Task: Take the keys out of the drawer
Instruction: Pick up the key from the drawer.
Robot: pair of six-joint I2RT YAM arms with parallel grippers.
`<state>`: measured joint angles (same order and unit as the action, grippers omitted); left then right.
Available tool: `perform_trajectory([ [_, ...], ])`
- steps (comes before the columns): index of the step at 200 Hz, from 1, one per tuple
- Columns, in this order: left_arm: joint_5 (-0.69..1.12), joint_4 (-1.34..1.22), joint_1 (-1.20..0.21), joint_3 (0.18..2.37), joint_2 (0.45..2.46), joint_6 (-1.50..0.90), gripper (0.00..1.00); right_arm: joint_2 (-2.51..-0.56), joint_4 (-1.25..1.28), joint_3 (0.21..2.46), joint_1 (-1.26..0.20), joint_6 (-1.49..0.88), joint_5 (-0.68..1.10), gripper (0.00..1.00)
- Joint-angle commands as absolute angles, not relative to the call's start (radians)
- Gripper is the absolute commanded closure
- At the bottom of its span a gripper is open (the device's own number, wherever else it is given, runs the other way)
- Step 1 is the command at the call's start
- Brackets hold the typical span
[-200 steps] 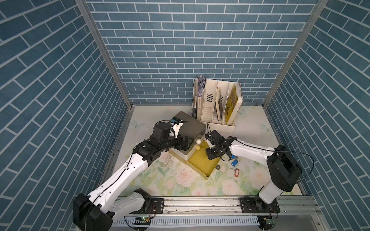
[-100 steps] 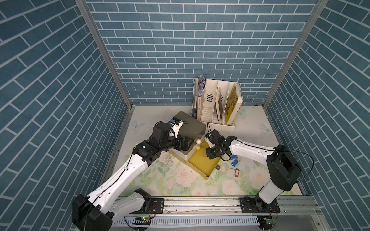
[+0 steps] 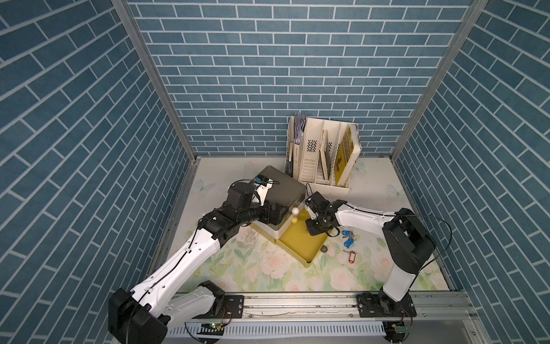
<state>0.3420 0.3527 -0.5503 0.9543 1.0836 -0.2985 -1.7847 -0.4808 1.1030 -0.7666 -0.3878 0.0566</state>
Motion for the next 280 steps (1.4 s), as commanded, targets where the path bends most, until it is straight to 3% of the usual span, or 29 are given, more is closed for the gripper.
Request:
perform_trajectory([
  [1,0.347,0.414,-0.546,0.934,1.101,-0.295,0.00,-1.810,-0.488,1.123,-0.764,-0.379,0.056,0.81],
  [33,0.345,0.422,-0.546,0.931,1.099,-0.288,0.00,-1.801,-0.491,1.123,-0.765,-0.382,0.060,1.00],
  [280,0.535,0.202,-0.578,0.958,1.001,-0.176,0.00,-1.387,-0.544,1.286,-0.759,-0.526,-0.024,1.00],
])
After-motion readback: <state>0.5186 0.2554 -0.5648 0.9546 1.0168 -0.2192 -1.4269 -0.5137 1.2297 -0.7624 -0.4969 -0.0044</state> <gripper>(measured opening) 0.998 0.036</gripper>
